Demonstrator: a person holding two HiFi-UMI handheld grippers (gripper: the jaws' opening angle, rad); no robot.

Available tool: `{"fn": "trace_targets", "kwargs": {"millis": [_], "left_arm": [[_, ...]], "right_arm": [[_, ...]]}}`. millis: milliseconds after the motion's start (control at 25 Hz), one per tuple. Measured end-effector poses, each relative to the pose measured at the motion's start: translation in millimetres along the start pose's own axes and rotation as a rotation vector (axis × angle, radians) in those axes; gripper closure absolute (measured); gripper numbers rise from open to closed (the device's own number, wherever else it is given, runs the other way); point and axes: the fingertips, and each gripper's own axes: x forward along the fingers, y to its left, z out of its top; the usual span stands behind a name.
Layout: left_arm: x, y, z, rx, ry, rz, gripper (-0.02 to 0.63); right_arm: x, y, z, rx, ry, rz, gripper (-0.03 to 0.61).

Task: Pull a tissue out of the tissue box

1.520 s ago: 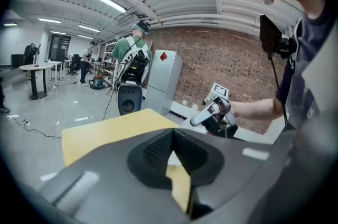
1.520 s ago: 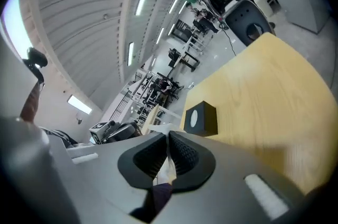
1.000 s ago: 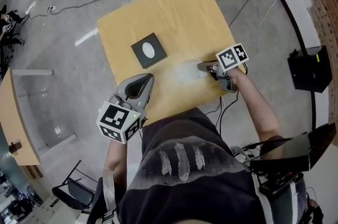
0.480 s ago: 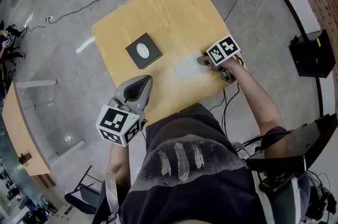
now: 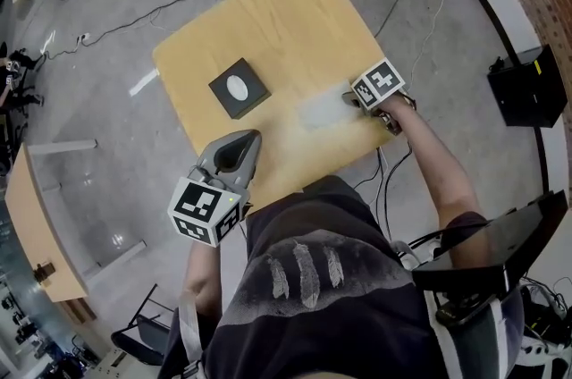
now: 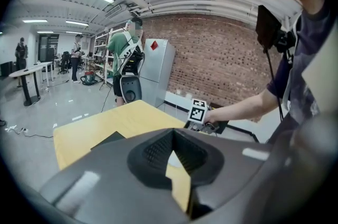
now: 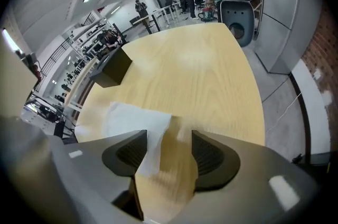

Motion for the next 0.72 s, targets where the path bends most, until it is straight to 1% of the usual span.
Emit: {"fn": "trace_targets", "kwargs": {"millis": [80, 200, 320, 400, 480, 640, 720], "left_arm": [[14.4, -5.8, -4.8, 0.027, 0.017, -0.027, 0.611], [41.6, -14.5, -12.7, 0.094, 0.056, -0.056, 0.611], [60.8, -30.1, -16.3, 0.140, 0.085, -0.090, 0.611], [65.3, -40.8, -14.9, 0.142, 0.085, -0.120, 0.611], [64.1, -44.1, -15.5, 0.142, 0.089, -0.129, 0.611], [61.4, -33.4, -22.1, 0.136, 0.106, -0.109, 0.611], [59.6, -23.8, -22.6, 0.132, 0.106, -0.089, 0.611]], "right_arm": [[2.0, -2.6, -3.1, 0.013, 0.003, -0.012, 0.308], [3.0, -6.4, -1.3, 0.027, -0.007, -0.031, 0.308], [-2.0, -13.2, 7.3, 0.030, -0.073, -0.074, 0.291], [-7.6, -17.9, 8.7, 0.049, -0.127, -0.086, 0.282], [-14.0, -20.5, 8.4, 0.066, -0.171, -0.085, 0.278], [-24.2, -25.0, 10.5, 0.073, -0.215, -0.090, 0.278], [-27.5, -23.7, 19.8, 0.072, -0.249, -0.082, 0.278]]}}
